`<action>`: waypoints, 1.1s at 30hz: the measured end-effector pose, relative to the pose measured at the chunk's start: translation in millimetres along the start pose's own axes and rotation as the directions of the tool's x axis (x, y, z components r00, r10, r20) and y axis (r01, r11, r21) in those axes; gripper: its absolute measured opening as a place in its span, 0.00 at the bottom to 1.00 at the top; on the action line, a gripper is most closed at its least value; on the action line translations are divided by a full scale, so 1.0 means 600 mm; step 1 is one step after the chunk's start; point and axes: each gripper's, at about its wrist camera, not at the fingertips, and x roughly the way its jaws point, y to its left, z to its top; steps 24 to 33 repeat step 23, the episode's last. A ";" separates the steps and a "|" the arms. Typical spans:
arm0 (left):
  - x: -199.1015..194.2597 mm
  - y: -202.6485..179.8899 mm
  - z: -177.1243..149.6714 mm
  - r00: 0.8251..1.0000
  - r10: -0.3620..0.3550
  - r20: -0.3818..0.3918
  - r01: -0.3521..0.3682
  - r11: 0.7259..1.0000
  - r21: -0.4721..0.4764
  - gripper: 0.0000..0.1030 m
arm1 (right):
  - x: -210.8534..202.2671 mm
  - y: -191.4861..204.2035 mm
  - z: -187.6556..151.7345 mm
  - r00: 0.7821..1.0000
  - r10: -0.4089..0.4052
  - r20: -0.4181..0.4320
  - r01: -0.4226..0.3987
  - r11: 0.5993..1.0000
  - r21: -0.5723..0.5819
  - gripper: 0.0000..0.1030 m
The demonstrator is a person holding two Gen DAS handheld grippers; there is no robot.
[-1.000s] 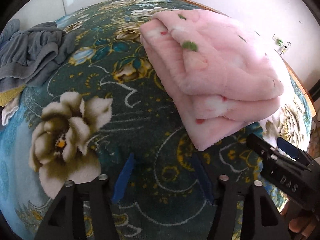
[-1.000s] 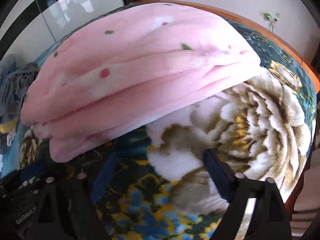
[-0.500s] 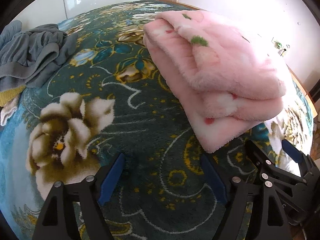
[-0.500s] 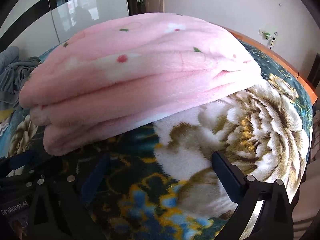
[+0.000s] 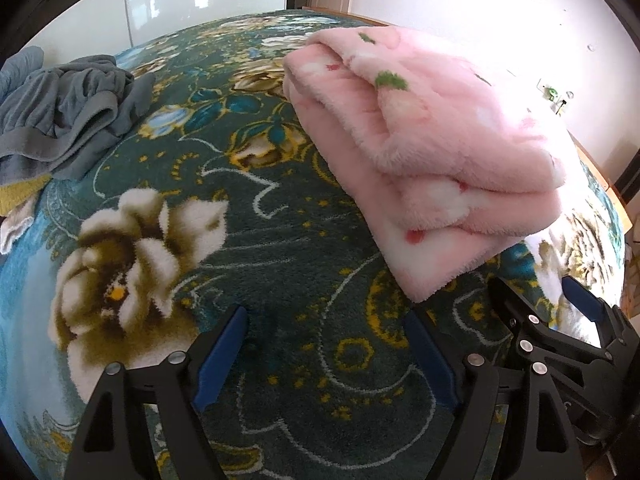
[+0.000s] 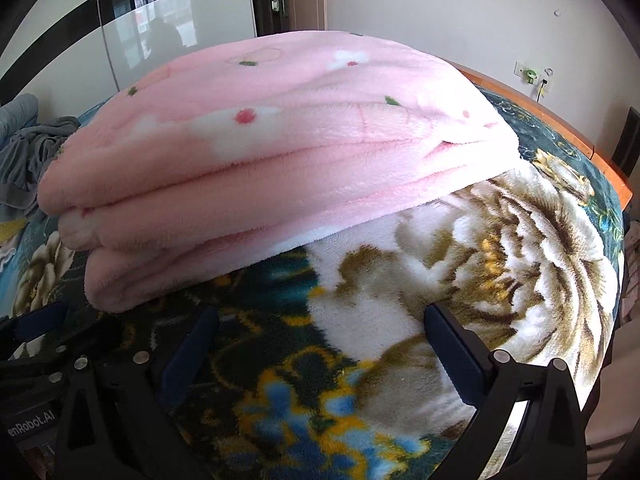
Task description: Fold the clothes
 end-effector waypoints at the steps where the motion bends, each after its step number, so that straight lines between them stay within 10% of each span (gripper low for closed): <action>1: -0.001 -0.001 -0.001 1.000 0.001 0.001 -0.001 1.000 0.005 0.82 | -0.001 0.000 -0.001 1.000 0.000 0.001 0.000 1.000 0.000 1.00; 33: -0.001 -0.009 -0.006 1.000 0.005 -0.020 -0.004 0.998 0.062 0.92 | -0.025 -0.004 -0.014 1.000 0.001 0.006 -0.001 1.000 0.000 1.00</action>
